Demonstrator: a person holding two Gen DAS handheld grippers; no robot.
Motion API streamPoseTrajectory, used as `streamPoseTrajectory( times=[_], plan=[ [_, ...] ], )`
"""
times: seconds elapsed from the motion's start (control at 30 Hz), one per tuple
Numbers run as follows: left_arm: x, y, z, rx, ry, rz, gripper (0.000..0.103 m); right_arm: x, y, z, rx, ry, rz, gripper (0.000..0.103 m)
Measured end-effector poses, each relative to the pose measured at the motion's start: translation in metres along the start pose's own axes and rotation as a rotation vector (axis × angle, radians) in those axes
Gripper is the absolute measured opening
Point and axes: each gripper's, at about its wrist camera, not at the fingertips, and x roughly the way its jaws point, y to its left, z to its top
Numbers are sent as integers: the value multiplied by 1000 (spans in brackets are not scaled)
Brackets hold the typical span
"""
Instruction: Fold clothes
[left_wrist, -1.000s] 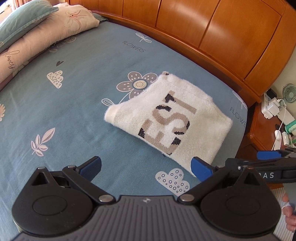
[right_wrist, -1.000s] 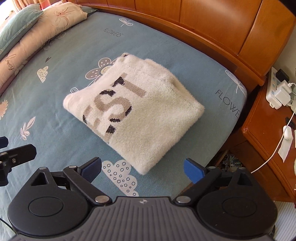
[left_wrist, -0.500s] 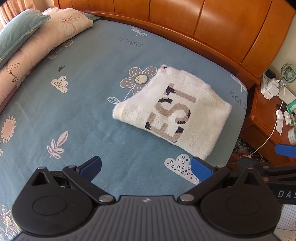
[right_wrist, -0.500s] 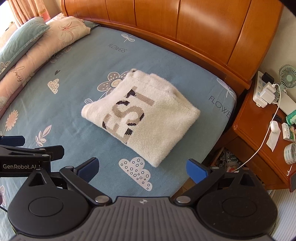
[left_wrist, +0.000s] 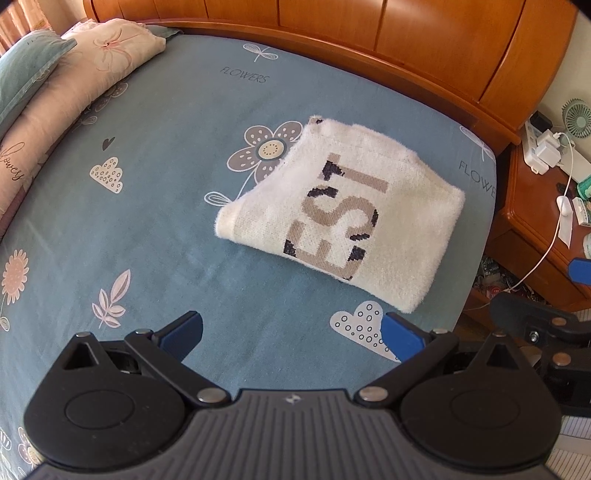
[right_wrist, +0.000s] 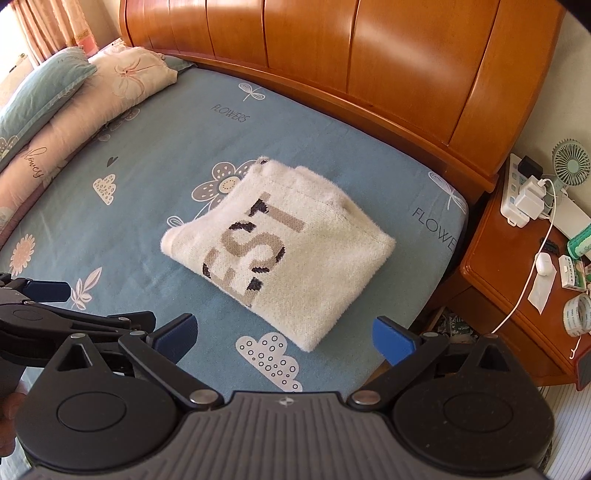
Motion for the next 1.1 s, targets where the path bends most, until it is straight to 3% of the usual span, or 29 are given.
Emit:
streamPoseTrajectory(
  times=[1.1],
  plan=[
    [-11, -3, 5, 6, 16, -10, 102, -6, -3, 12, -2, 20, 17, 102]
  ],
)
